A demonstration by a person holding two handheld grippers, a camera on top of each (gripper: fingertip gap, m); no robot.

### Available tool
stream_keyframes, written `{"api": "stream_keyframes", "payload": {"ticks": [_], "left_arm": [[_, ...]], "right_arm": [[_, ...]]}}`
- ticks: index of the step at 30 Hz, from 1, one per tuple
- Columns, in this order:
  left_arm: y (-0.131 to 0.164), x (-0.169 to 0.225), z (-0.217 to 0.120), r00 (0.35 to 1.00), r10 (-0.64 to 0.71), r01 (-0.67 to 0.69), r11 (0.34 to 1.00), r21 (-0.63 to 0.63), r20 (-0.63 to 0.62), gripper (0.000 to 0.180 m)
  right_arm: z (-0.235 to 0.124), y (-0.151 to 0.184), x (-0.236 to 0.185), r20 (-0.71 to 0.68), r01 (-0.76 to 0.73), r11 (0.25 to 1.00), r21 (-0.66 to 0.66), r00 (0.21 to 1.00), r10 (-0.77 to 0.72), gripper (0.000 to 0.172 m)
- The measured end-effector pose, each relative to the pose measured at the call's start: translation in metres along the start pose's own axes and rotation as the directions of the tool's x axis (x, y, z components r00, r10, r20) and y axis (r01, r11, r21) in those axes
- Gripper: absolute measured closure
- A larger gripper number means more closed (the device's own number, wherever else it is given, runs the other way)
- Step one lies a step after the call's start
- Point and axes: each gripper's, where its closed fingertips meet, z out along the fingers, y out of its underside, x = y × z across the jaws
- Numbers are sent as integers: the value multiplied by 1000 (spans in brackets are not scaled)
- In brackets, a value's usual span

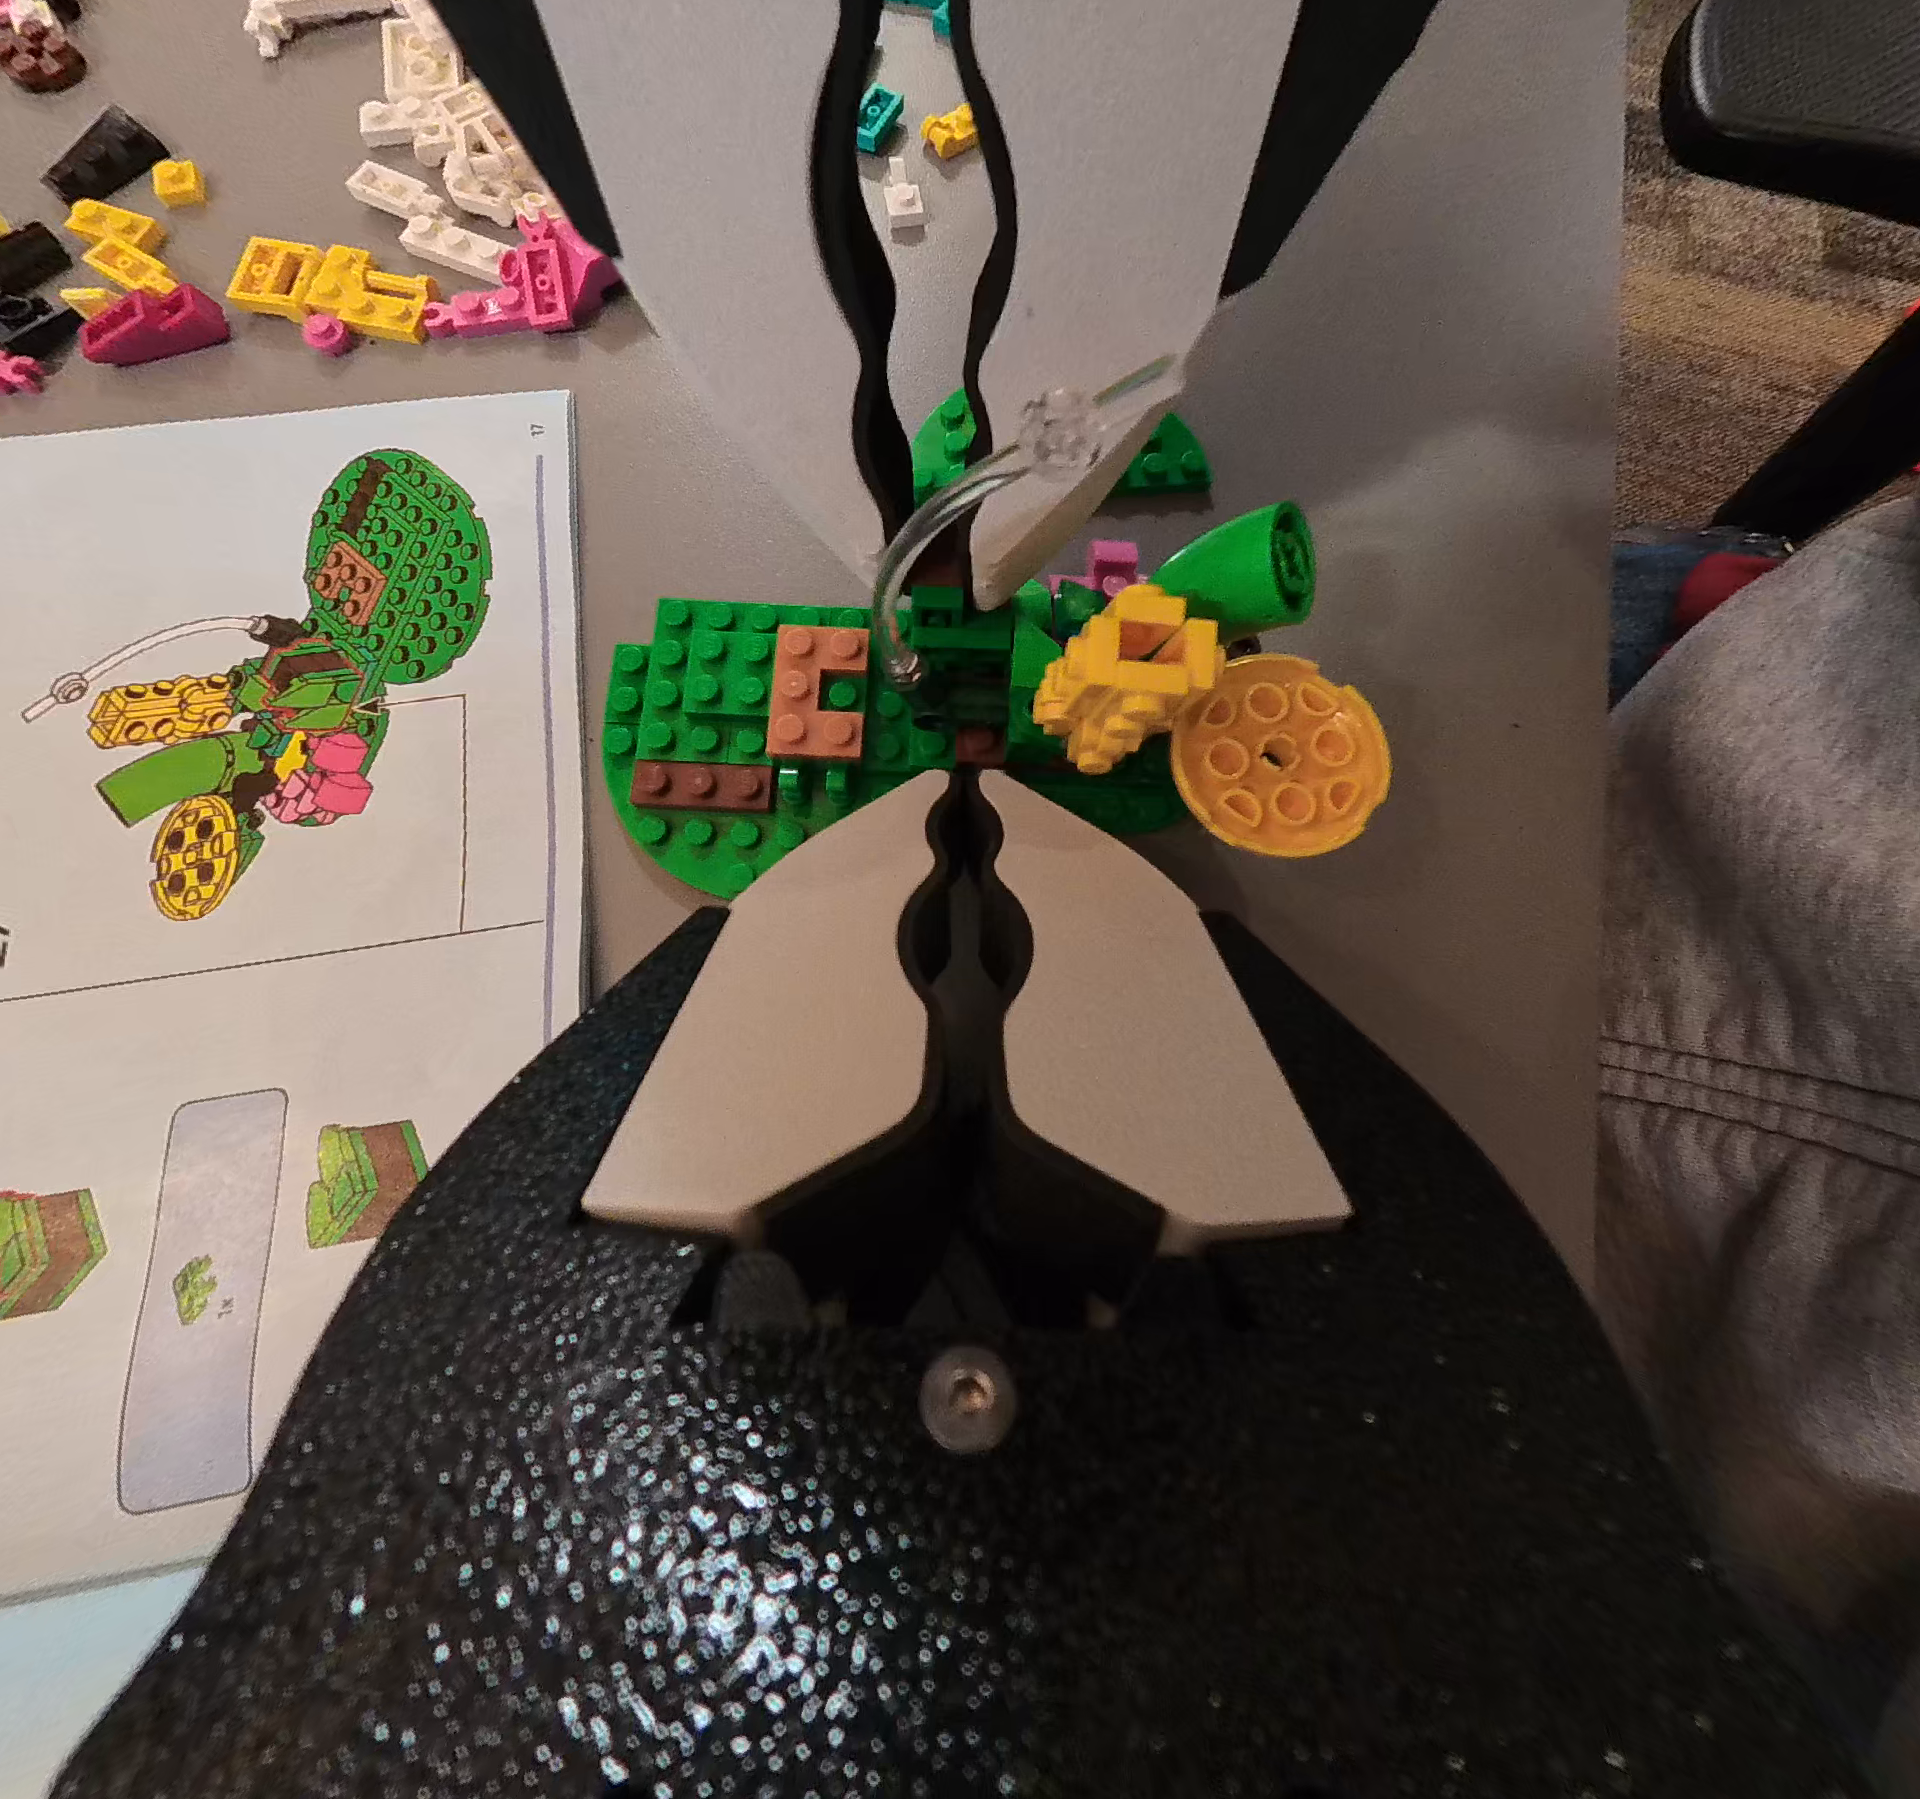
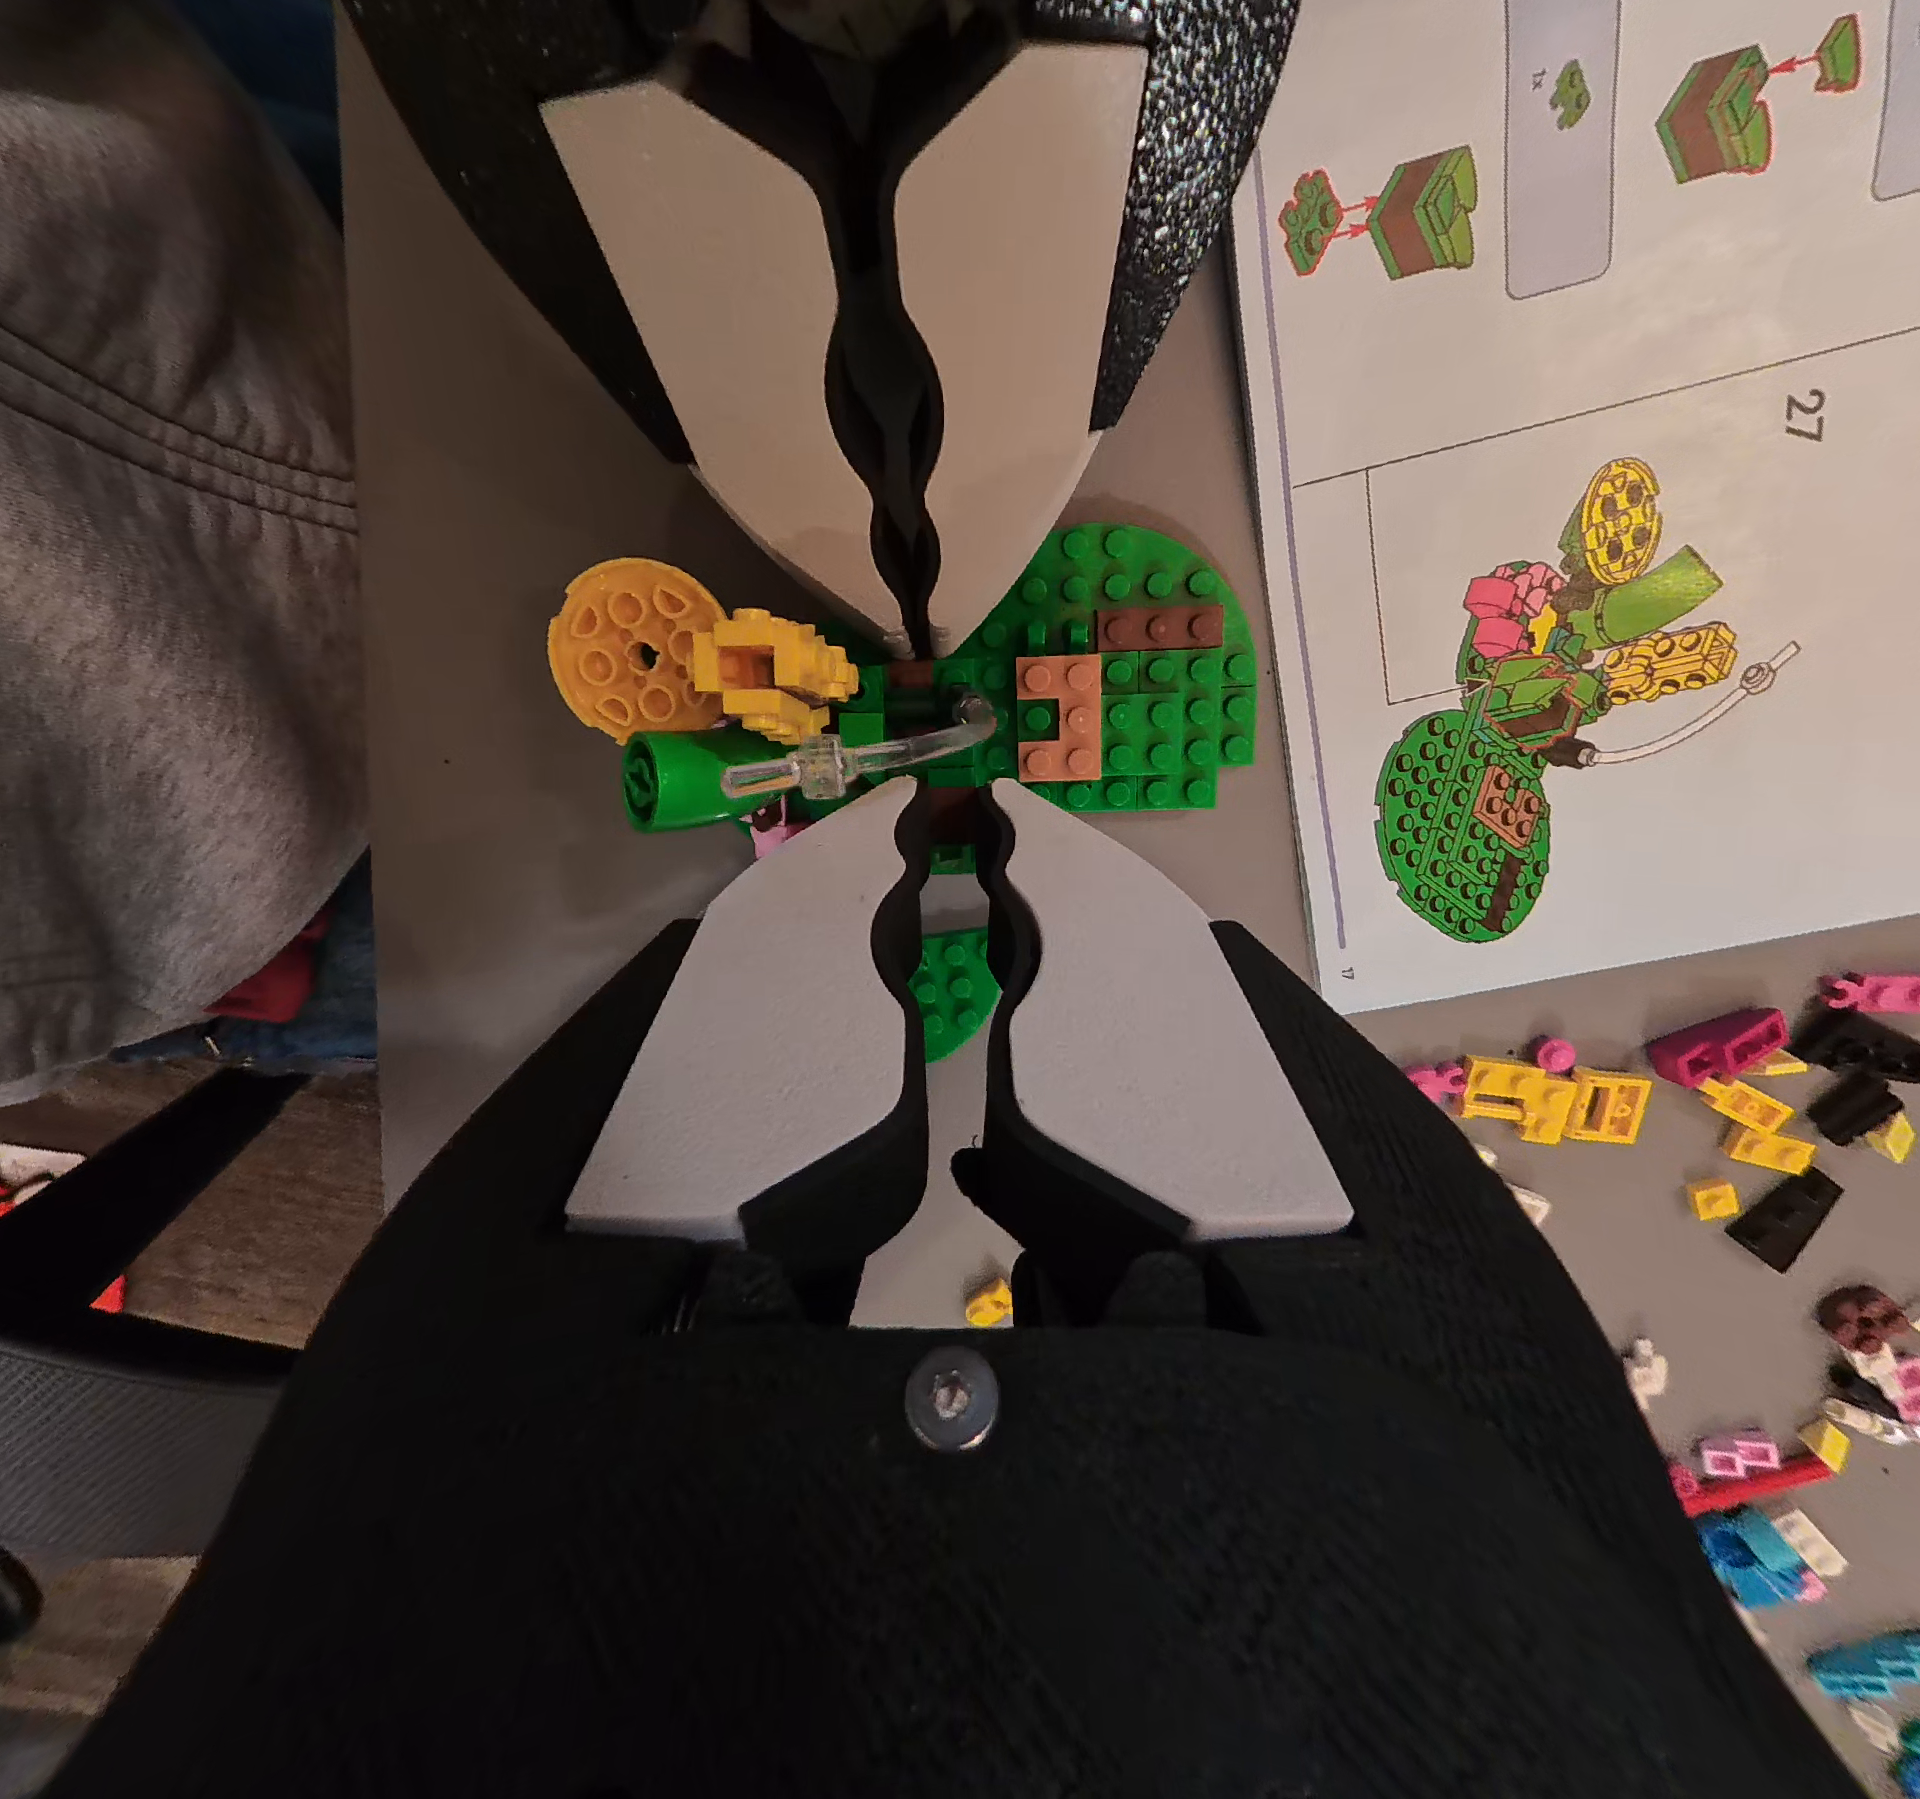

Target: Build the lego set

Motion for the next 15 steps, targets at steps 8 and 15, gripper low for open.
{"api": "stream_keyframes", "payload": {"ticks": [8, 15], "left_arm": [[0, 0, 0, 1000, 3, -3, 1000, -2, 5, 180], [0, 0, 0, 1000, 1, -1, 1000, -1, 4, 180]], "right_arm": [[0, 1, 0, -7, -5, 1000, 16, 1000, 5, 166], [0, 2, 0, -11, -38, 998, 55, 999, 39, 166]]}}
